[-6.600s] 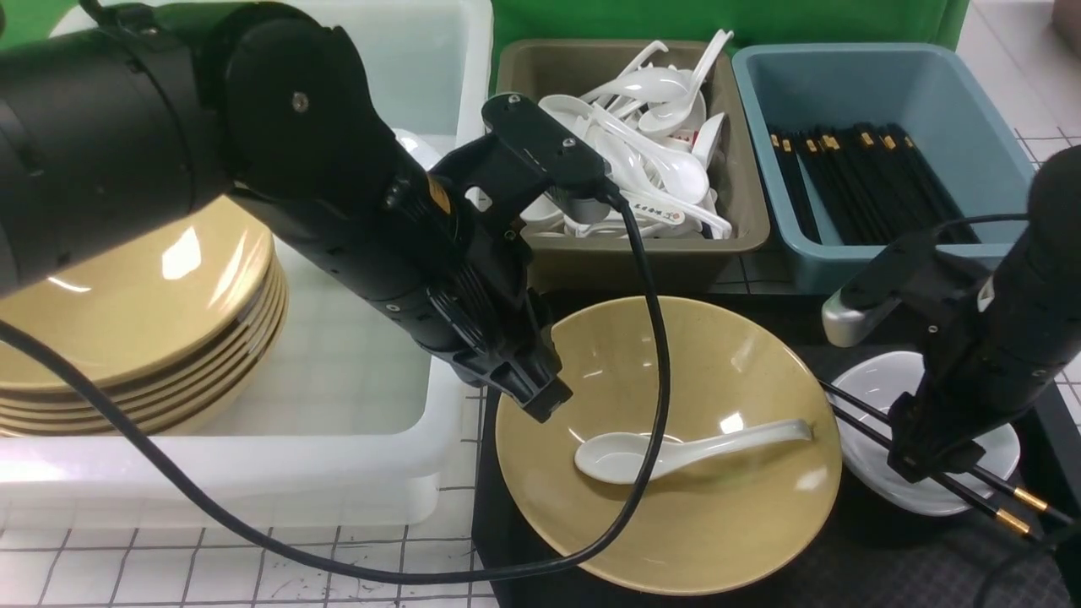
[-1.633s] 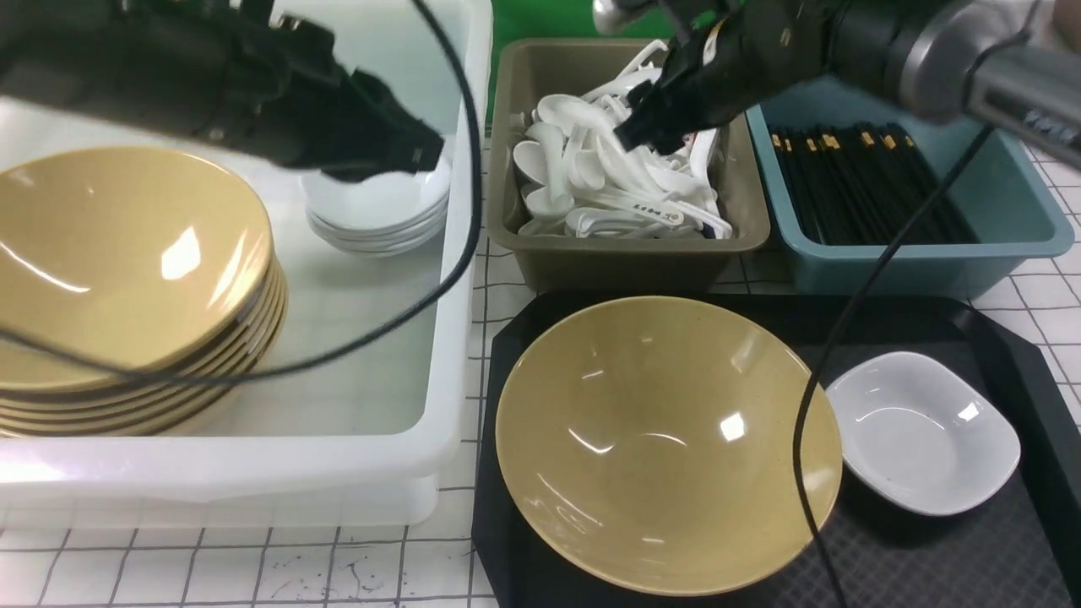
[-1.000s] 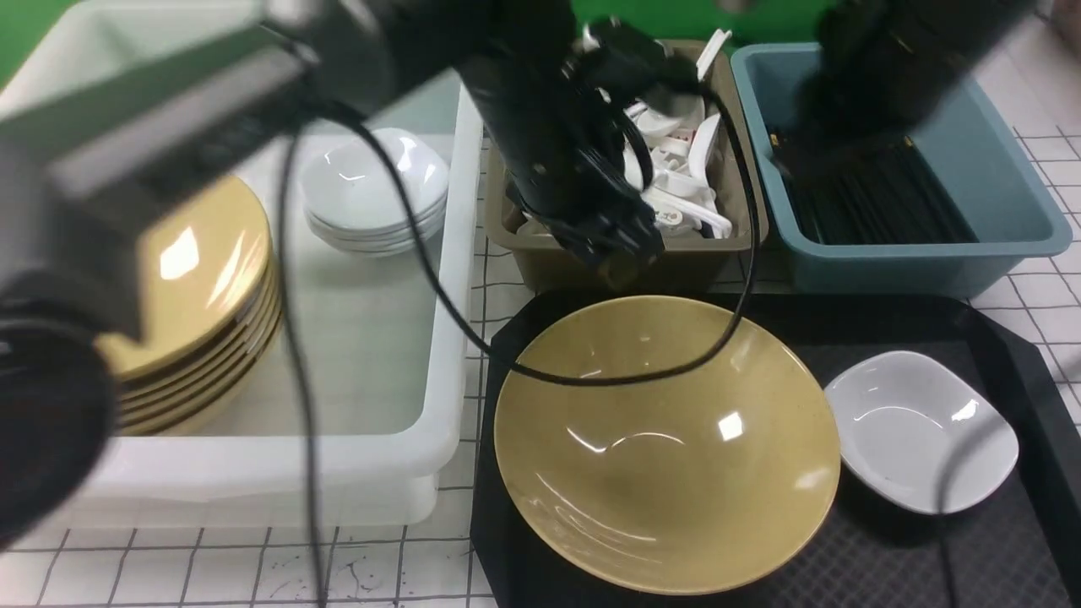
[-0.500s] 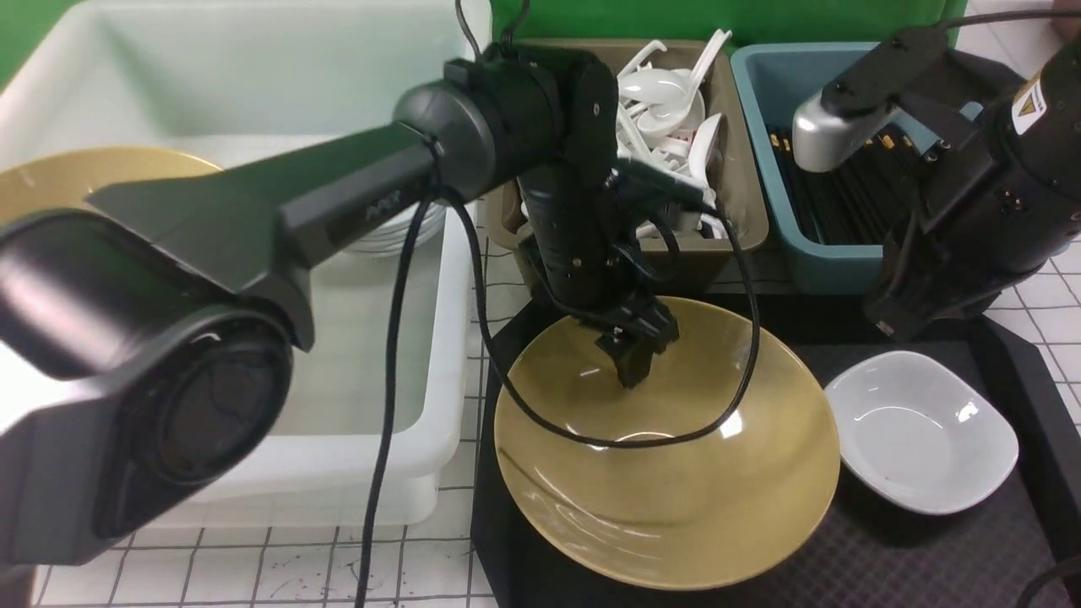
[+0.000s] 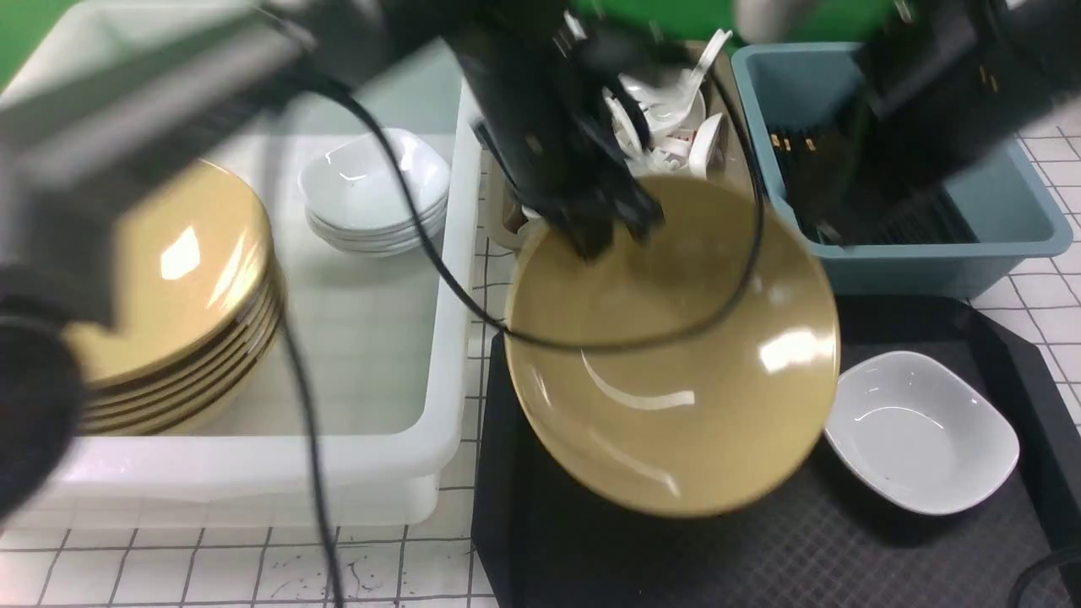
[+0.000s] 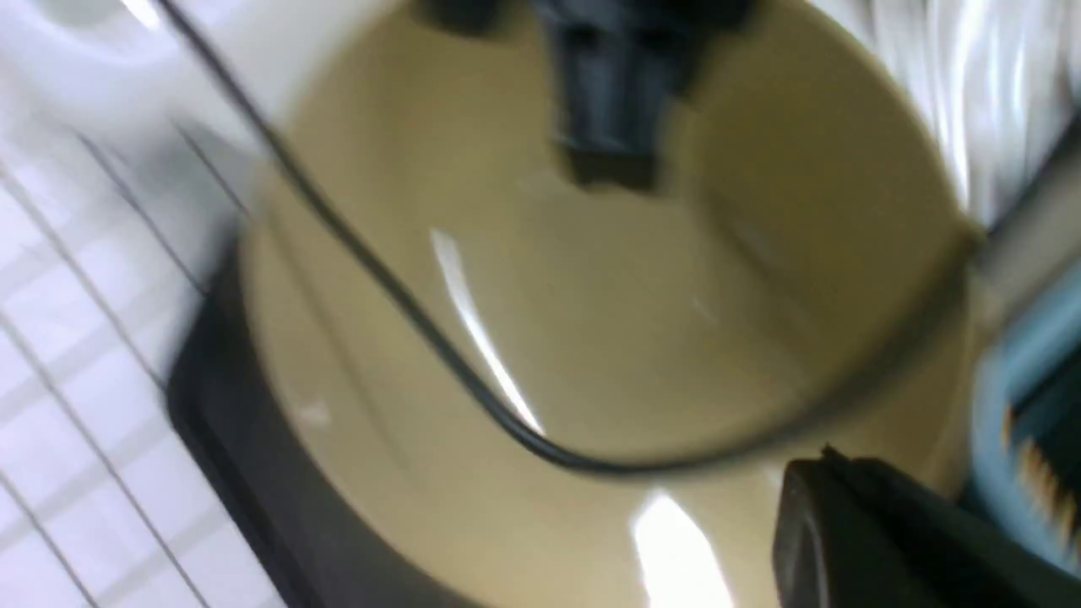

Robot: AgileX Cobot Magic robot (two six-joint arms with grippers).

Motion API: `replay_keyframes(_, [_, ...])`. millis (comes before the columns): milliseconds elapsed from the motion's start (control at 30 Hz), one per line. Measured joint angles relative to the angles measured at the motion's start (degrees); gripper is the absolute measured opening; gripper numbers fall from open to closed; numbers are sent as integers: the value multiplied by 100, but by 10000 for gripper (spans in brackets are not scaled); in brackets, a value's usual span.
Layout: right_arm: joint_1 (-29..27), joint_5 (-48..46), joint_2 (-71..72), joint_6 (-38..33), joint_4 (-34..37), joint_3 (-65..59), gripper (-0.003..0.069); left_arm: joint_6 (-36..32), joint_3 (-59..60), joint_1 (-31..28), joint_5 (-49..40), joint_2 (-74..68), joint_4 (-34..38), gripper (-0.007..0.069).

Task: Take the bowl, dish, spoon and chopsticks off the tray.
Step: Use the left arm to grab the yellow noodle bowl on the left, then use the left arm to put the noodle bowl into the large storage box on the left

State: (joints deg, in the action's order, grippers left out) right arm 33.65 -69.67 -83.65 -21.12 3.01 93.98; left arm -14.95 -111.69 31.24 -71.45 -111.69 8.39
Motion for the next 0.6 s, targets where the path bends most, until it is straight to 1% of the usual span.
replay_keyframes(67, [426,0,-106,-88,14,495,36,57,0,-305,-28,390,142,4])
replay_keyframes(133, [848,0,-257,-206,15,1011,36,217,0,-752,-77,755,318,4])
replay_keyframes(167, [948,0,-305,-232,15,1136,36,289,8,-969,-90,900,368,4])
replay_keyframes(200, [1092,0,-393,-300,21,1358,38,370,49,-1332,-94,1125,419,4])
replay_keyframes(233, [1207,0,-445,-334,21,1483,38,409,95,-1528,-72,1246,464,4])
replay_keyframes(267, [1289,-5,-501,-375,21,1583,38,450,204,-1869,-54,1456,514,4])
replay_keyframes(300, [1339,-5,-555,-449,21,1707,38,470,429,-2365,-31,1775,548,4])
replay_keyframes(333, [1352,-5,-582,-464,21,1750,39,477,638,-2727,-17,2008,548,4])
replay_keyframes(400, [1352,-10,-623,-469,-1,1788,40,494,1027,-3227,-29,2365,512,4])
replay_keyframes(500, [1352,-10,-704,-480,-200,1787,41,494,1837,-4301,-53,2871,507,4])
replay_keyframes(600, [1352,-4,-780,-480,-301,1787,43,574,2472,-5023,204,3053,532,4])
